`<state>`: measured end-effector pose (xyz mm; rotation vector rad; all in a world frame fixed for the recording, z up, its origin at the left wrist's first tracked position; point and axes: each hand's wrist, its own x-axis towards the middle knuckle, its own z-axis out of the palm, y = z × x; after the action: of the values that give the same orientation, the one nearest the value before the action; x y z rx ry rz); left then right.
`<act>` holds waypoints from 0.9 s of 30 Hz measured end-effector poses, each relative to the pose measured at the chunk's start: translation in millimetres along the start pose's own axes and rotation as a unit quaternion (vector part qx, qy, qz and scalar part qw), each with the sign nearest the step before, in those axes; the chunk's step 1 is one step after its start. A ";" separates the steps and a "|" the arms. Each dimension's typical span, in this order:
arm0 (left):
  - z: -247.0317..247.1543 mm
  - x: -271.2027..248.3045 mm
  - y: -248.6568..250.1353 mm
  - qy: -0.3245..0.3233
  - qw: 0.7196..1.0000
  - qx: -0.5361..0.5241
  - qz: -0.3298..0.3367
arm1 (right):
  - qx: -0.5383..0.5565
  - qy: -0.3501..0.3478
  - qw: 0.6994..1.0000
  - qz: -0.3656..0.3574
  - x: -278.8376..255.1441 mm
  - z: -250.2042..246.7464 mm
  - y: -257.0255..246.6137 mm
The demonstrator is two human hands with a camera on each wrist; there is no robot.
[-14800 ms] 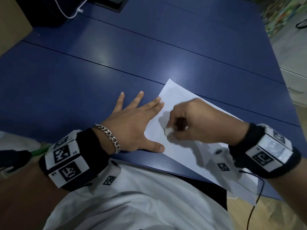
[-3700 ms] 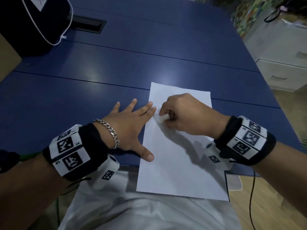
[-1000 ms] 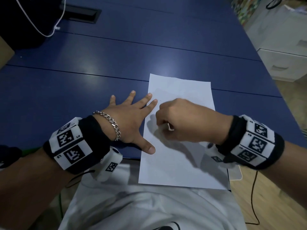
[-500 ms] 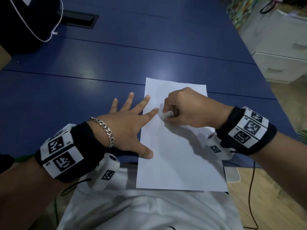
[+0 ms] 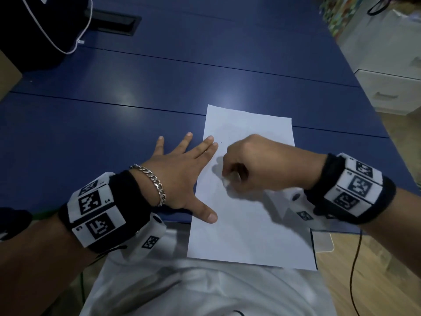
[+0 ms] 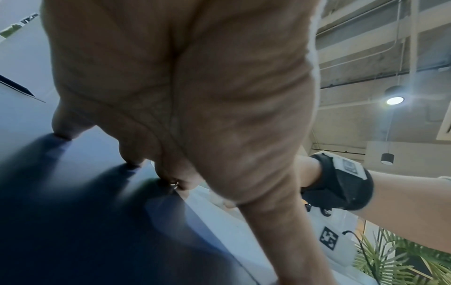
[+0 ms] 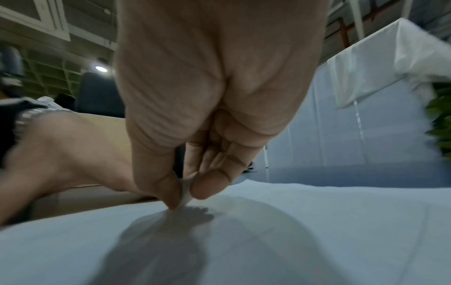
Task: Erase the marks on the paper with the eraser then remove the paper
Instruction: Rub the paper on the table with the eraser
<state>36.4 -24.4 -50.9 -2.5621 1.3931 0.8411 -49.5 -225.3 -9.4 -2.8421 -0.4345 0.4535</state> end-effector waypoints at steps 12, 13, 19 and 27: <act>2.1 -0.3 -0.5 0.003 1.000 0.000 -0.001 | -0.018 -0.030 0.999 -0.016 2.3 -2.4 -7.3; 1.6 -0.5 -0.1 0.003 1.000 0.001 -0.001 | -0.021 -0.010 1.000 -0.001 6.4 -6.1 0.2; 0.7 -0.2 0.1 -0.008 1.000 -0.001 -0.003 | -0.023 0.038 0.999 -0.004 0.0 4.0 -7.1; 0.2 -0.2 1.4 -0.008 1.000 0.000 -0.002 | -0.019 0.045 0.999 0.018 -0.4 -1.3 2.1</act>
<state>35.1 -24.9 -50.8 -2.5512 1.3837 0.8594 -48.9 -227.6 -8.7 -2.8980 -0.3795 0.3250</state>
